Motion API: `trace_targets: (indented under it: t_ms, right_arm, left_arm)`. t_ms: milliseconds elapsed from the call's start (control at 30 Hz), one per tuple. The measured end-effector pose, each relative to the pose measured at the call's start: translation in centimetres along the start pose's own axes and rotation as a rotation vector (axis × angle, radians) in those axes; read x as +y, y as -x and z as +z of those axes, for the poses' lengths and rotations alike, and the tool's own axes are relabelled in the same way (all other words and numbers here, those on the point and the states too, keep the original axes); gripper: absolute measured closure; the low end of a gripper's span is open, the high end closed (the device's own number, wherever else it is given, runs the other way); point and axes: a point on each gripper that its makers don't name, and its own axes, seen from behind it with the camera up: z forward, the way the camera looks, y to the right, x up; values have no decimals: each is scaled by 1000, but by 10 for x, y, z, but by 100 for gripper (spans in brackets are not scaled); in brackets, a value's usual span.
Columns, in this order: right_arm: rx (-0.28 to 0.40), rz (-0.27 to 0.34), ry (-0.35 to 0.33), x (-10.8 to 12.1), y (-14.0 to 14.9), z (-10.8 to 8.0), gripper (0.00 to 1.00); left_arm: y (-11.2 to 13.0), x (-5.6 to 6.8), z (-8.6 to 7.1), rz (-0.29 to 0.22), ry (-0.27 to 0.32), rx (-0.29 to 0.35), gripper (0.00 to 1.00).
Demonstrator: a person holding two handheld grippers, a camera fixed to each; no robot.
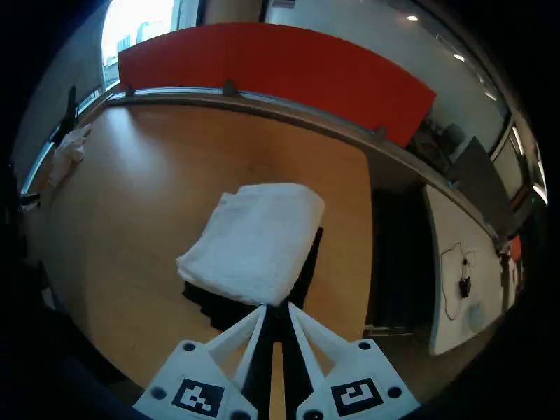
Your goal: Fold towel
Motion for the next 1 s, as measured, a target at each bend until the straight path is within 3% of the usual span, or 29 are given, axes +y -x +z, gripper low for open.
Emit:
trace_targets:
  t_ms: [567,1000]
  right_arm:
    - [-84,55,55,15,40,23,94]
    - [-84,52,61,14,40,26,91]
  left_arm:
    - [1,-5,-5,6,-14,2,3]
    - [0,-2,-3,11,-11,-1,3]
